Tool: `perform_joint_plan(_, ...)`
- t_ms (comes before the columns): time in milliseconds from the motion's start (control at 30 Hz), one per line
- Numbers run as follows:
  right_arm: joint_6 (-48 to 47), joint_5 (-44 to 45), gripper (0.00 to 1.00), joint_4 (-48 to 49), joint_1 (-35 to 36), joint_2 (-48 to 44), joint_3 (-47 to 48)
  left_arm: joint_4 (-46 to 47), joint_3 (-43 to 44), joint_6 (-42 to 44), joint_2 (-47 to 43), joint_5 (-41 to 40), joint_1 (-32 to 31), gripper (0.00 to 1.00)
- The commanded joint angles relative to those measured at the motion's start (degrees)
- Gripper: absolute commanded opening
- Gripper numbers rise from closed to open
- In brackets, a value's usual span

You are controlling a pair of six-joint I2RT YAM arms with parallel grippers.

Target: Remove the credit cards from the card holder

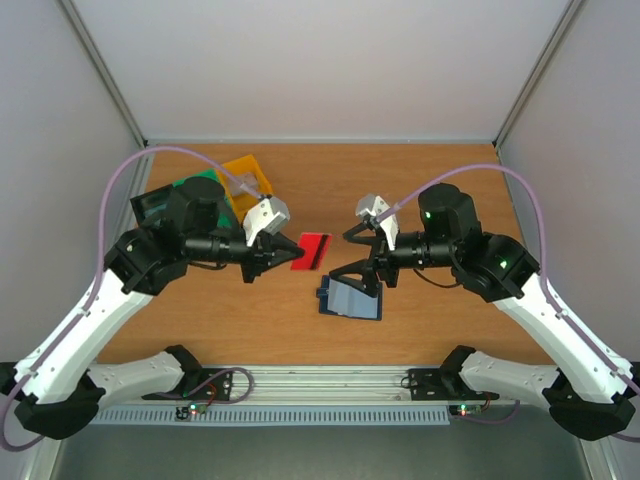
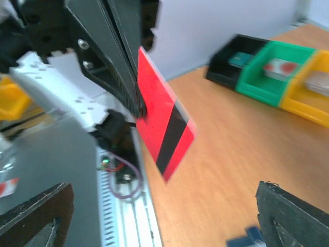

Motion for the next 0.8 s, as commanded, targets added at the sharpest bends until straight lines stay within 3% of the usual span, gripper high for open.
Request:
perform_joint_plan(0,3.8,15.6,0.98,3.3,-1.8,-2.6,-3.6,-14.6,5.3,16.3,4.5,-20.9,5.8,0.0)
perform_joint_plan(133,4.2,16.5,0.99,2.8,-3.4,-3.3,-5.5,-17.4,4.2,41.6,10.2,-36.1,20.5,0.0)
perform_joint_plan(233,3.3,15.9,0.98,2.6,-3.8,-3.4,-6.3,-10.2,2.0,54.3,15.2,-44.4,29.9,0.0)
perform_joint_plan(367,2.2,15.7,0.98,2.2,-4.2,-2.7,-6.7,4.2,2.1,66.4,24.4,-50.7,35.3,0.0)
perform_joint_plan(500,2.1,15.9,0.99,1.5,-4.6,-2.3,-6.9,13.5,5.8,69.3,34.1,-53.0,36.6,0.0)
perform_joint_plan(767,2.1,16.7,0.99,1.4,-5.0,-1.0,-7.1,18.5,12.9,70.3,49.8,-56.2,39.7,0.0)
